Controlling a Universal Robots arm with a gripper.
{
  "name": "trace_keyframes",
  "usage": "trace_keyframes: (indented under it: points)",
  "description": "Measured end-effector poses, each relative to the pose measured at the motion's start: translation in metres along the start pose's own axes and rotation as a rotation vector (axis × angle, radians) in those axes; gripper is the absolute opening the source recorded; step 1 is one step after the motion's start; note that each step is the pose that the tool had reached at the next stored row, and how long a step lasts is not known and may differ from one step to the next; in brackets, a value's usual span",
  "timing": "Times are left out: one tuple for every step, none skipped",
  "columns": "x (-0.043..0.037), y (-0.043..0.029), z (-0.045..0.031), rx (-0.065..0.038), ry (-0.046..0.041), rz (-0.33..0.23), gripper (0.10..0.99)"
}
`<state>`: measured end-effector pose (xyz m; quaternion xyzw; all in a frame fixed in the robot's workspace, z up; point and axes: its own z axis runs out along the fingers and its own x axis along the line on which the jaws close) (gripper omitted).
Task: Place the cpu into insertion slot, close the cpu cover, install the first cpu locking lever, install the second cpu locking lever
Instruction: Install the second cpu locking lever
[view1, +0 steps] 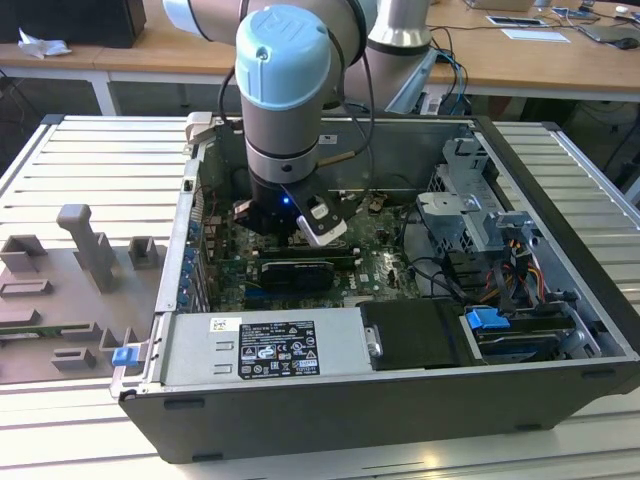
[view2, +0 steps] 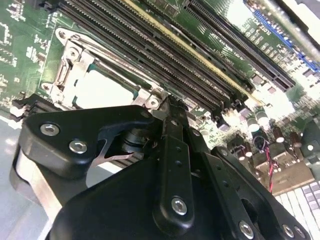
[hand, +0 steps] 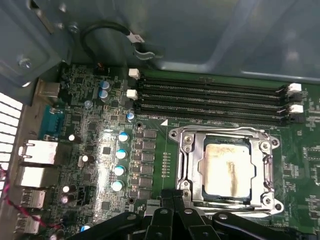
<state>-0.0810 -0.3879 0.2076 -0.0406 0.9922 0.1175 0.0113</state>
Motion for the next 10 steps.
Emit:
trace_keyframes:
  points:
    - [-0.0001,0.0004,-0.0016,0.0,0.0001,0.0,0.106]
    - [-0.0001,0.0009,-0.0039,0.0,0.0001,0.0,0.106]
    - [-0.0002,0.0012,-0.0052,0.0,0.0,0.0,0.106]
    - [-0.0002,0.0015,-0.0063,0.0,0.0,0.0,0.106]
    - [-0.0003,0.002,-0.0081,0.0,0.0,0.0,0.106]
    - [-0.0003,0.0023,-0.0092,0.0,0.0001,0.0,0.106]
    - [-0.0004,0.0026,-0.0105,0.0,0.0,0.0,0.106]
    - [-0.0004,0.0027,-0.0105,0.0,-0.0001,0.0,0.106]
    - [-0.0004,0.0027,-0.0105,0.0,-0.0001,0.0,0.106]
    - [-0.0004,0.0027,-0.0105,0.0,0.0,0.0,0.106]
